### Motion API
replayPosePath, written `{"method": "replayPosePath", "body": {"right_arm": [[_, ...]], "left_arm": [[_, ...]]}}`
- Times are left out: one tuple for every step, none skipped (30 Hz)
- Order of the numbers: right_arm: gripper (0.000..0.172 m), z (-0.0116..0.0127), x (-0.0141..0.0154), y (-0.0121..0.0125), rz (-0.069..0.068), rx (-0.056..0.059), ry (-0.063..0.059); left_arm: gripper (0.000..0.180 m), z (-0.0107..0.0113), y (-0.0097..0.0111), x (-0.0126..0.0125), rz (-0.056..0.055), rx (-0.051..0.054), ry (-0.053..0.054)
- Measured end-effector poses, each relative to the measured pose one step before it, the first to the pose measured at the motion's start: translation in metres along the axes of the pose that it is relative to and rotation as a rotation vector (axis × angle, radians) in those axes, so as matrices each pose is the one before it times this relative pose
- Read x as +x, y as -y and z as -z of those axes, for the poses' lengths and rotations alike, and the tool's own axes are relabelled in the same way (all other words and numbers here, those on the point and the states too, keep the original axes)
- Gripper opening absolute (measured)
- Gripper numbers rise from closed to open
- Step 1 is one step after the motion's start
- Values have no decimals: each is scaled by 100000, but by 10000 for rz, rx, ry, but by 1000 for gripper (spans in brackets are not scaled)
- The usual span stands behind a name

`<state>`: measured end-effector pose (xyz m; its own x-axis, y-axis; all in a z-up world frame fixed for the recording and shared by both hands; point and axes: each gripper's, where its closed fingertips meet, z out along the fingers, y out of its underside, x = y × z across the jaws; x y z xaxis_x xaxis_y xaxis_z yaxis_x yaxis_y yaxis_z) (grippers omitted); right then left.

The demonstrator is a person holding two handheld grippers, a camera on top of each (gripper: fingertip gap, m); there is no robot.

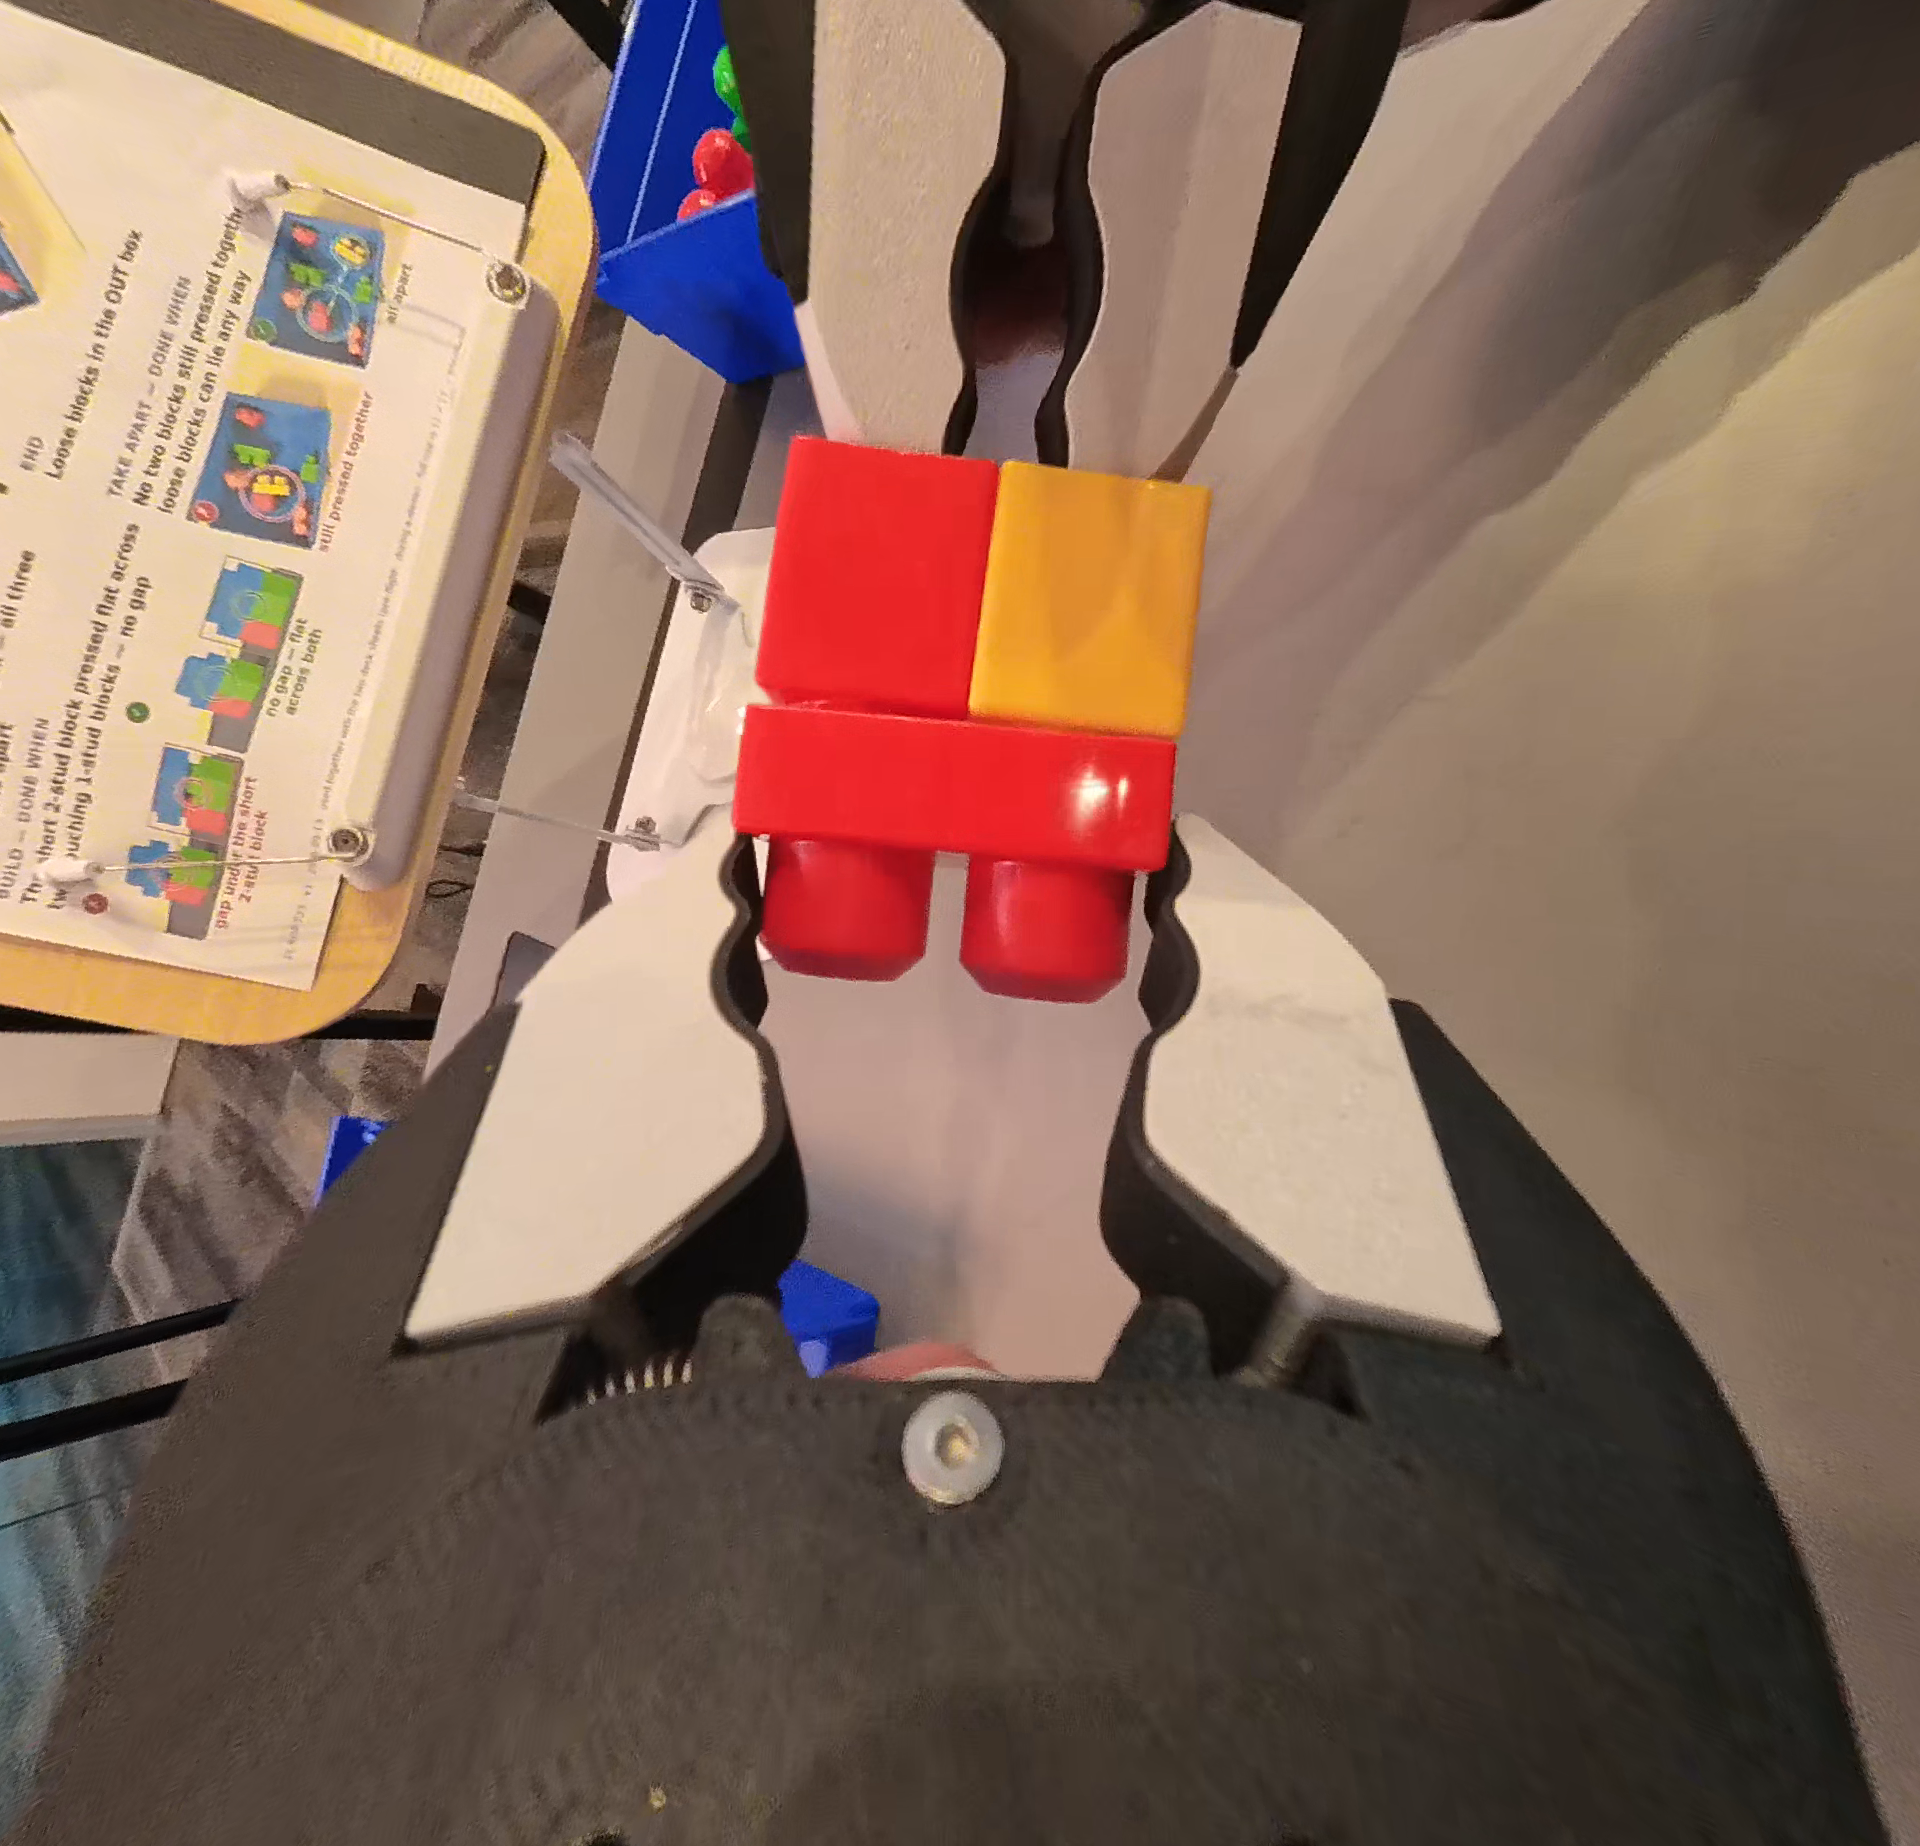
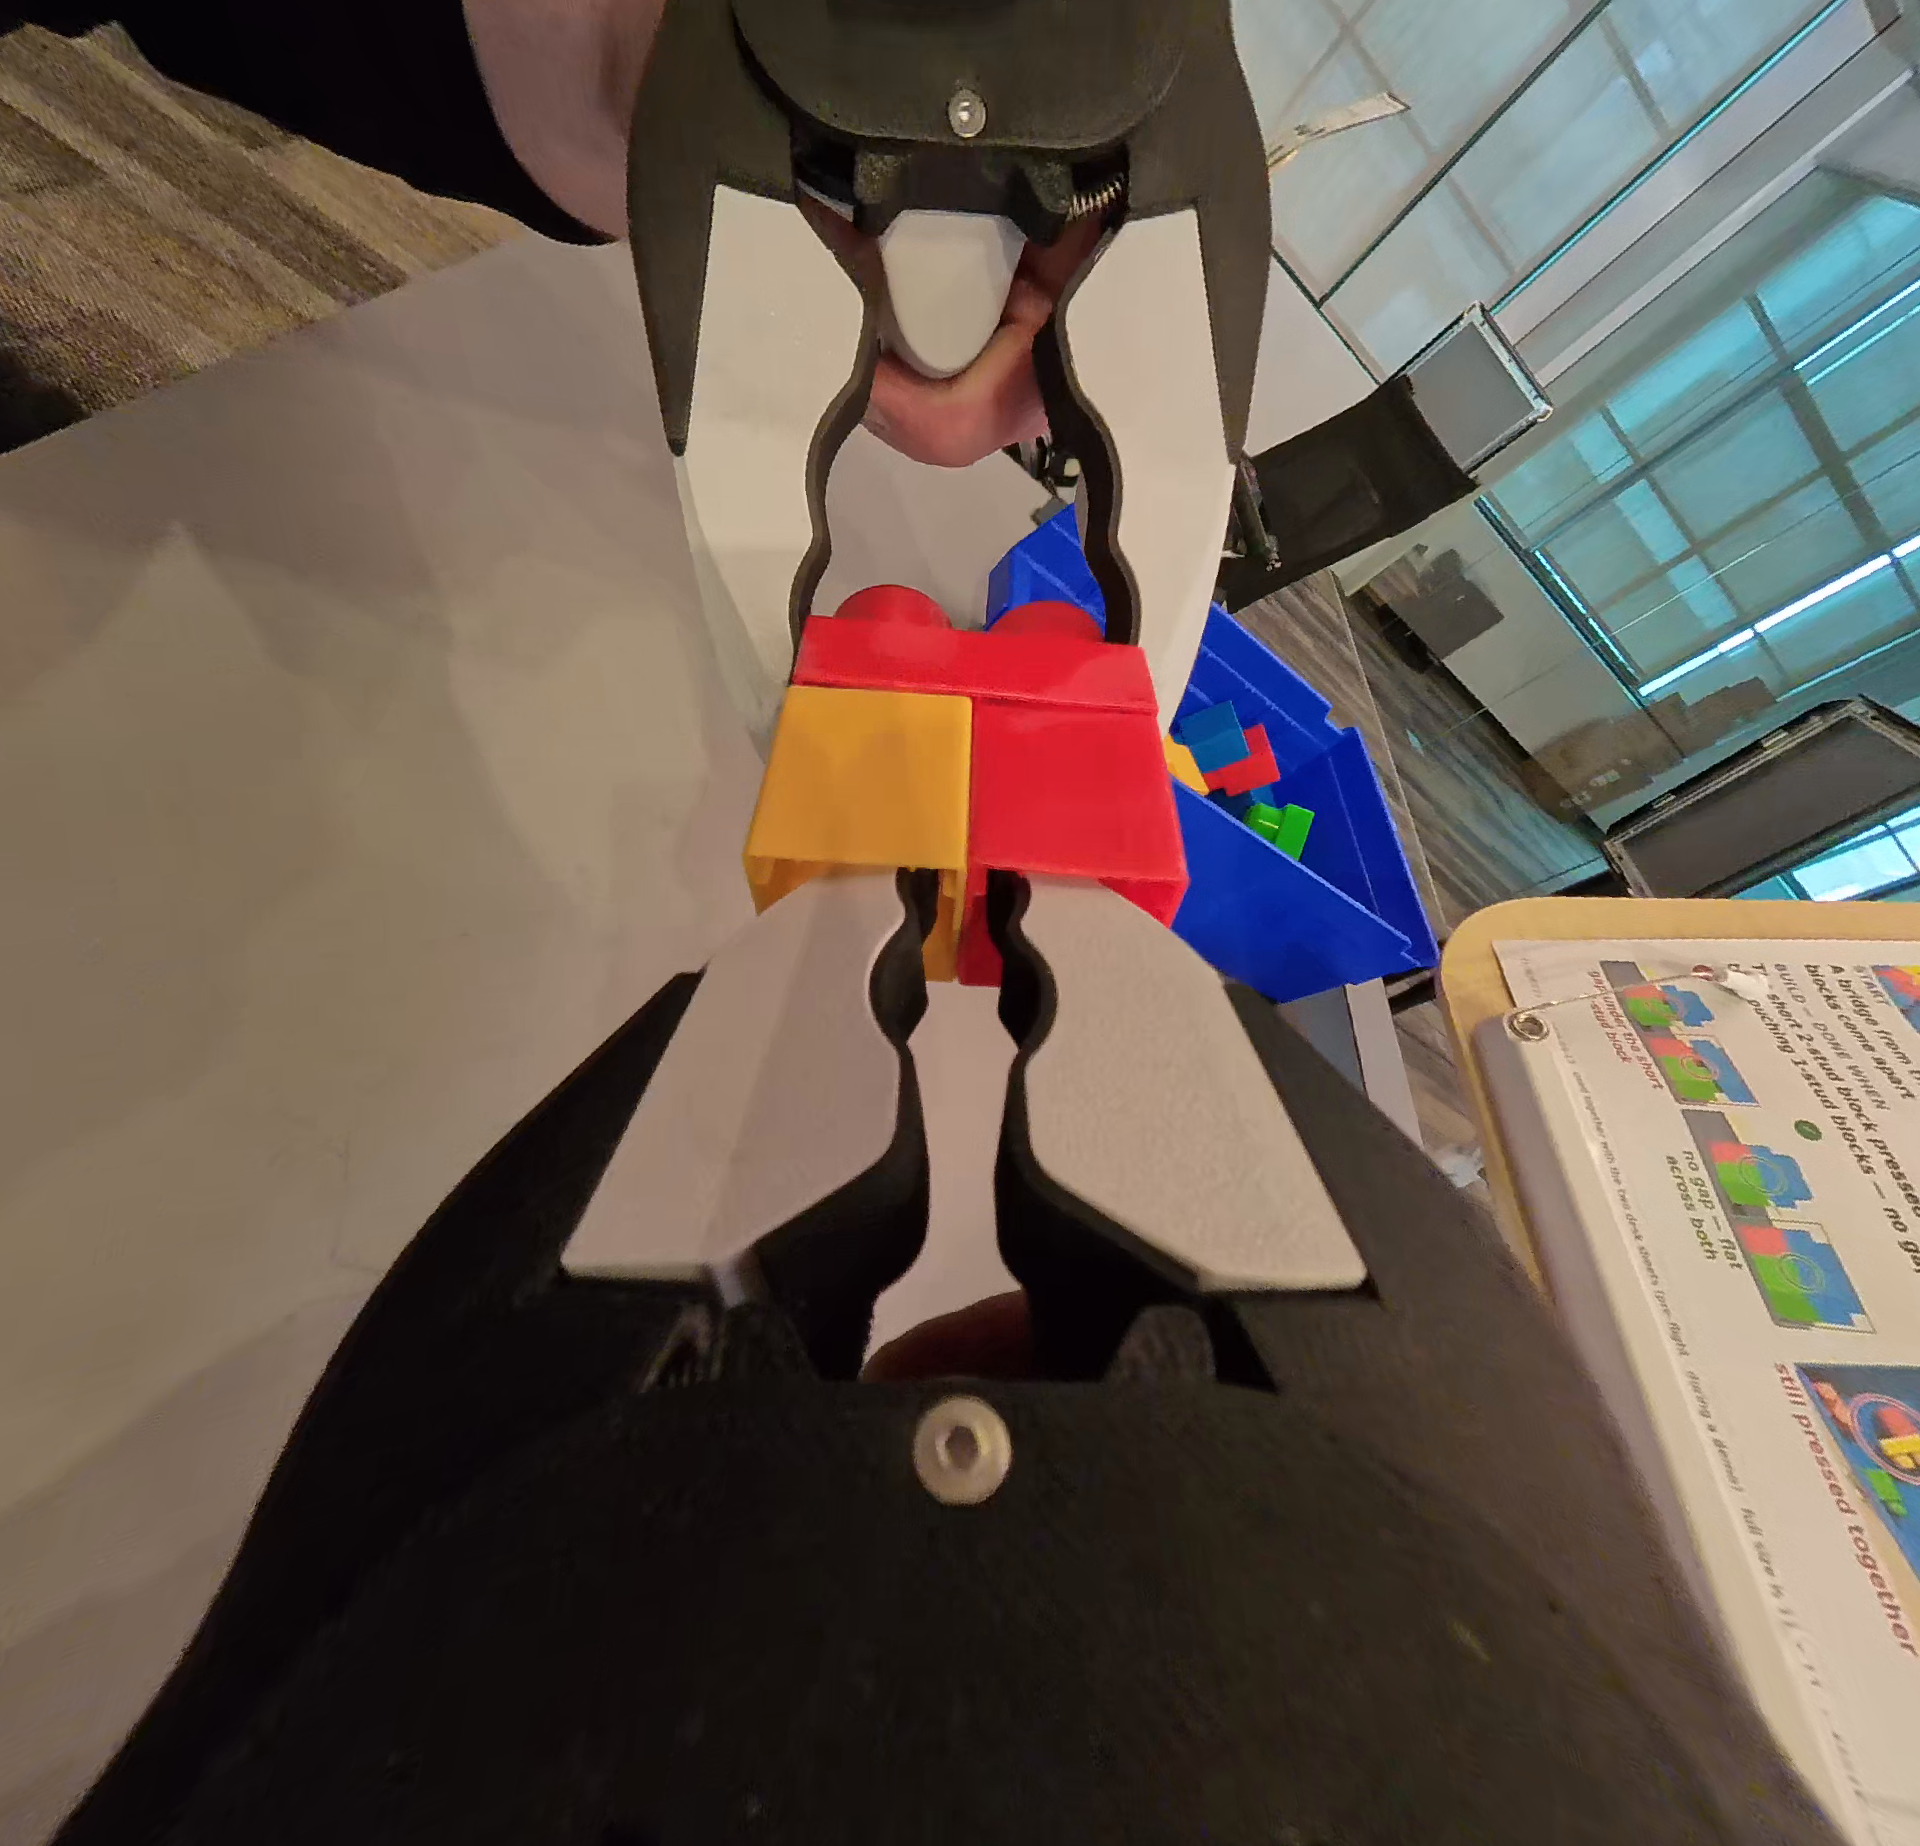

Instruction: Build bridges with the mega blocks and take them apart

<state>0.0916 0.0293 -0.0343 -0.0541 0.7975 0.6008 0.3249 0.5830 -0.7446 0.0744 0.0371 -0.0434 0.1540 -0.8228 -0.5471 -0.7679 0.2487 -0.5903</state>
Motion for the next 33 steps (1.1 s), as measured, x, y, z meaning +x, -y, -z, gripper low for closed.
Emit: {"method": "replayPosePath", "body": {"right_arm": [[9, 85, 86, 88, -15, 57, -19], [9, 58, 38, 61, 25, 32, -13], [9, 16, -38, 46, 47, 6, 12], [9, 21, 34, 32, 15, 1, -17], [9, 53, 39, 45, 19, 3, -27], [9, 55, -66, 89, 61, 11, 30], [9, 19, -58, 89, 95, -15, 6], [9, 44, 50, 96, 44, -12, -41], [9, 72, 30, 85, 10, 1, 5], [9, 58, 41, 97, 35, 13, -33], [9, 46, 59, 162, -8, 54, -50], [9, 50, 19, 193, -33, 59, -7], [9, -4, -77, 154, -3, 27, 32], [9, -62, 46, -46, 40, -92, -87], [9, -83, -31, -187, 107, -135, -53], [9, -38, -6, -137, 32, -54, -3], [9, 5, 32, -27, -61, 37, 21], [9, -23, 19, -19, -25, 6, 2], [9, -40, 16, -60, 48, -41, -42], [9, -6, 14, 14, -9, 18, -21], [9, 19, 4, -10, -94, 49, 40], [9, -39, 36, -113, -41, -6, 8], [9, -41, 34, -135, 113, -28, -75], [9, 23, 52, -29, 139, -51, -75], [9, 96, 67, 124, 116, -38, -48], [9, 94, 80, 171, 61, -20, -38], [9, 95, 151, 222, 11, 69, -76], [9, 106, 159, 213, -87, 150, -62], [10, 99, 159, 195, -106, 176, -75], [10, 63, 186, 85, -60, 100, -126], [10, 83, 237, 55, 3, 65, -174], [10, 152, 281, 139, 22, 90, -176], [10, 231, 314, 167, 30, 58, -137]], "left_arm": [[70, 39, 168, -62, -37, 30, 72], [70, 31, 114, -1, -128, -45, 69], [70, 16, 60, 32, -177, -98, 48], [70, 0, 66, -37, -67, -44, 72], [70, -13, 104, -20, -22, 30, 31], [70, 32, 87, 85, -70, 39, -57], [70, 53, 67, 7, -102, -20, 9], [70, 26, 124, -77, -55, -6, 87], [70, 0, 112, -9, -38, -10, 42], [70, 10, 130, -69, -99, 1, 93], [70, 54, 181, -58, -36, 65, 61], [70, 12, 208, 16, 11, 83, 23], [70, -58, 157, 94, -54, 21, 41], [70, -125, -121, -92, -123, -176, 203], [70, -146, -213, 17, -115, -193, 102], [70, -102, -52, -14, 26, -34, 43], [70, -16, 54, -24, 80, 111, -9], [70, -24, -36, -29, -10, 11, 22], [70, -30, -67, -49, -69, -82, 94], [70, 5, 66, -14, 28, 41, 32], [70, -18, 34, -13, 66, 45, -18], [70, -97, -143, -58, -18, -115, 30], [71, -66, -107, -79, -163, -105, 106], [71, 19, 22, -95, -72, 6, 100], [71, 97, 155, -87, 71, 145, -6], [72, 130, 138, -83, 181, 104, -123], [72, 180, 221, -185, 119, 129, -57], [72, 184, 246, -177, 25, 160, -6], [73, 154, 206, -189, 33, 127, 9], [74, 164, 27, -201, 185, 22, -61], [76, 231, -91, -226, 277, 30, -90], [79, 346, -33, -287, 398, 214, -98], [82, 478, 90, -232, 680, 382, -221]]}}
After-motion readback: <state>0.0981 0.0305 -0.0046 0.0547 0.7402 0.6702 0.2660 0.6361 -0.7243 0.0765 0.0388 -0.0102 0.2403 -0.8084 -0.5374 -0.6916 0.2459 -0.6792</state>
